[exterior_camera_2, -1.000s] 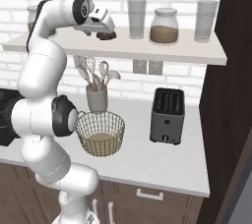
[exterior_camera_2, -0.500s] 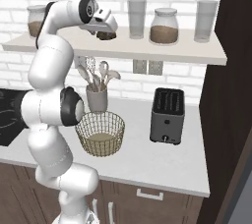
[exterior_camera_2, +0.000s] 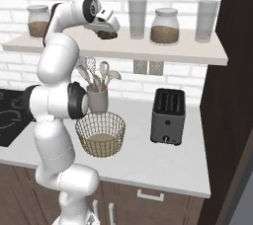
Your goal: Open the cabinet, pick up the bread from the cabinet and place it in the basket. Then move the basket to the dining counter.
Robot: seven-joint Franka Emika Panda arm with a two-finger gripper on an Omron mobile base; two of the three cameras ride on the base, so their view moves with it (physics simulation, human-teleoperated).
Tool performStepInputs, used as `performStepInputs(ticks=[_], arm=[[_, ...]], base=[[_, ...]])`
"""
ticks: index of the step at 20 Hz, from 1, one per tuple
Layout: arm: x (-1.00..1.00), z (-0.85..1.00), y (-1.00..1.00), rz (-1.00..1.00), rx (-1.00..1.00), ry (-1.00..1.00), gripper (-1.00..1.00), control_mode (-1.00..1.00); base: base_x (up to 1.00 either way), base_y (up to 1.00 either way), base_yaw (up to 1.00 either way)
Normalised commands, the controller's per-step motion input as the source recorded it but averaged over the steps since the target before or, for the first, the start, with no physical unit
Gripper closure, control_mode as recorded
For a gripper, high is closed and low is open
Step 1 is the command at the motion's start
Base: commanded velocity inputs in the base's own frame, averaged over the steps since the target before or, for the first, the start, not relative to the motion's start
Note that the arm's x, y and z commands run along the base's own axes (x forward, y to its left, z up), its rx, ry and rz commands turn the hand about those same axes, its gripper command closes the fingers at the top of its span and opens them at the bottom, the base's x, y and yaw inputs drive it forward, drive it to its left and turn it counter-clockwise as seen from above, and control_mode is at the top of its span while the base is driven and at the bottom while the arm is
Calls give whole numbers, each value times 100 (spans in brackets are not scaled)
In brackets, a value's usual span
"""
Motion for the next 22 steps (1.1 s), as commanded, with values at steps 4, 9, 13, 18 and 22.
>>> performStepInputs(ticks=[4, 9, 13, 18, 22], arm=[[26, -33, -1, -3, 0, 8, 100, -100], [4, -38, 0, -1, 0, 8, 100, -100], [-44, -44, 0, 0, 11, -2, 100, -100], [-88, -64, 0, 7, 27, -23, 100, -100], [-100, -12, 1, 13, 25, -50, 100, -100]], base=[[0, 0, 0], [0, 0, 0], [0, 0, 0], [0, 0, 0], [0, 0, 0]])
